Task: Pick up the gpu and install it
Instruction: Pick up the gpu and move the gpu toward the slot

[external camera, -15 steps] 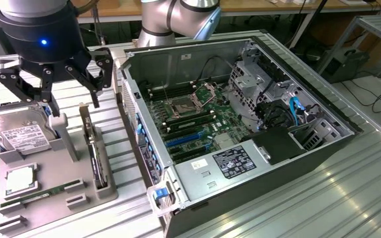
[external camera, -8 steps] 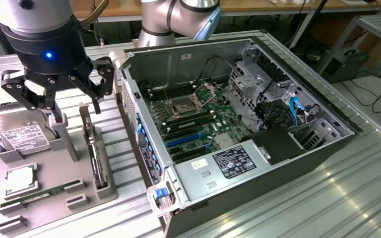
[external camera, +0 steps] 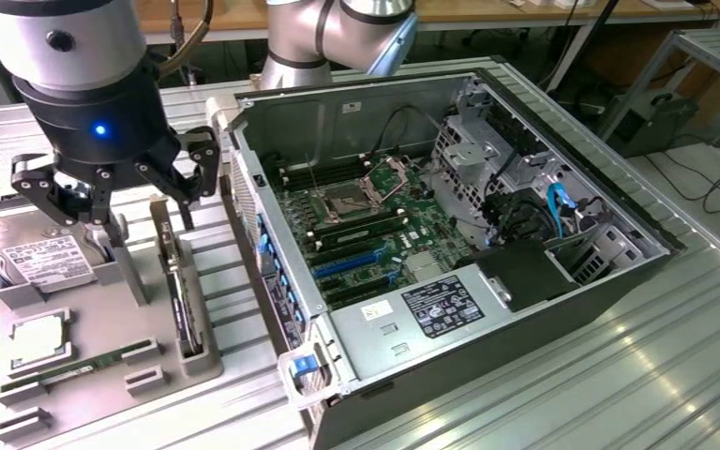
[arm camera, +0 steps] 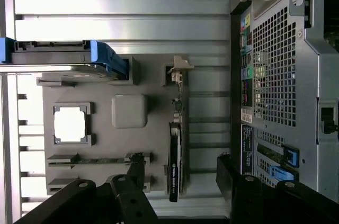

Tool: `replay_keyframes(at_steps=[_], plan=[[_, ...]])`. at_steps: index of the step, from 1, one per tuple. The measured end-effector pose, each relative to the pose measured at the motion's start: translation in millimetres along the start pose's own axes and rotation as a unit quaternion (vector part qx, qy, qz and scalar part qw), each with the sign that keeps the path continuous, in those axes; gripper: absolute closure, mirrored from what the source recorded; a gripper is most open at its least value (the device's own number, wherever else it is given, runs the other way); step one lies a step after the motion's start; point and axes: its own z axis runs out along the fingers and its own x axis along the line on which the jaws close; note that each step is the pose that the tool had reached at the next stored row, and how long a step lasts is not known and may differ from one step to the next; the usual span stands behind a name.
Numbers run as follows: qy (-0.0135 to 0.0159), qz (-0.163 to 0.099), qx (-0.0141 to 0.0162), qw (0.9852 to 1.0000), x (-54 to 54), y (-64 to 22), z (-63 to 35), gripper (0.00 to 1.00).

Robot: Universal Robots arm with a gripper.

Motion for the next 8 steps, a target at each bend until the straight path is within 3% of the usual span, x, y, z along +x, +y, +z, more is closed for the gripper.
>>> replay_keyframes(at_steps=[8], plan=[[0.0001, 0.000, 0.0000, 1.0000, 0.4, -9.5, 14.9, 0.34]])
